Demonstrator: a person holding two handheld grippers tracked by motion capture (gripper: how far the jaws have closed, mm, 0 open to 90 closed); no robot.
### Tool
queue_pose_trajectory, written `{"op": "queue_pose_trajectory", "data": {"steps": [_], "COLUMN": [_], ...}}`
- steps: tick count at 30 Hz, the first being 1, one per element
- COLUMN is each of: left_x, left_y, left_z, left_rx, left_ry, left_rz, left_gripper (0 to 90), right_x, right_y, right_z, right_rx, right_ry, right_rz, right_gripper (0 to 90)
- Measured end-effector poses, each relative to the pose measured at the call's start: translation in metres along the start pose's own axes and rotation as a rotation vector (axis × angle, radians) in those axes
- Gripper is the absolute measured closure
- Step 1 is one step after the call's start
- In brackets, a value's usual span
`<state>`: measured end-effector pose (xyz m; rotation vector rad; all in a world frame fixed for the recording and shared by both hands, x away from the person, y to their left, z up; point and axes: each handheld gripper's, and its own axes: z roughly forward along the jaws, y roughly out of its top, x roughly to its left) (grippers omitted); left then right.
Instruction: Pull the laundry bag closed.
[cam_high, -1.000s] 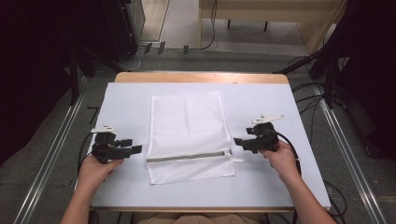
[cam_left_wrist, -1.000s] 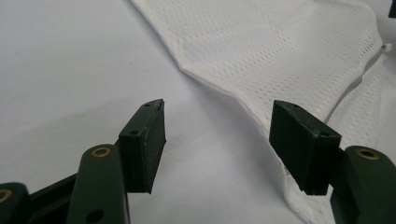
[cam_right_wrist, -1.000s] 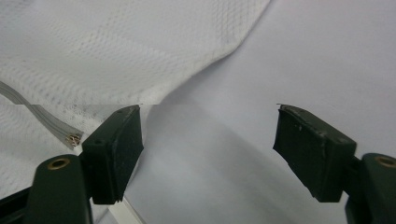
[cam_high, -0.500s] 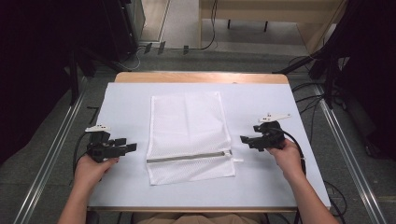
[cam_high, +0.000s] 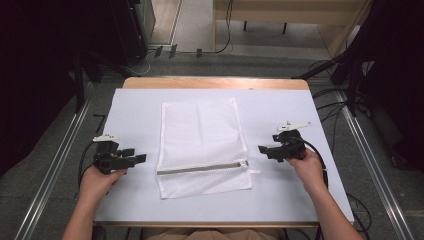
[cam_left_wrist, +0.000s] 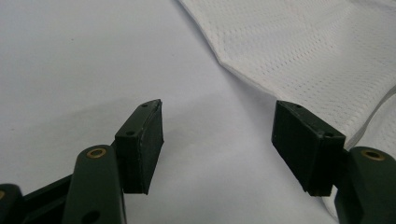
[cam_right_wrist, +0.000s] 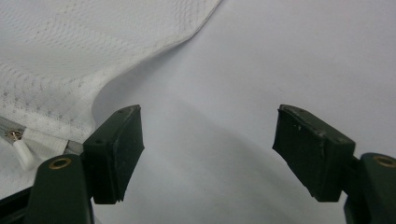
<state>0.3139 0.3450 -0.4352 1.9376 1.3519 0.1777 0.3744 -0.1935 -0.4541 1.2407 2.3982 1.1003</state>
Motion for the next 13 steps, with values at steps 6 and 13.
{"op": "queue_pose_trajectory", "data": {"steps": [6, 13], "left_x": [-0.0004, -0.0003], "left_y": [-0.0007, -0.0015], "left_z": [0.0024, 0.0061], "left_rx": [0.015, 0.036], "left_ry": [0.006, 0.014], "left_rz": [0.004, 0.011], "left_gripper": [32.8, 30.4], "right_x": [0.0002, -0.0002], "right_y": [-0.0003, -0.0008], "right_z": [0.0003, 0.0016], "right_rx": [0.007, 0.01], "right_ry": [-0.003, -0.007], "right_rz": [-0.001, -0.011], "right_gripper": [25.0, 25.0]}}
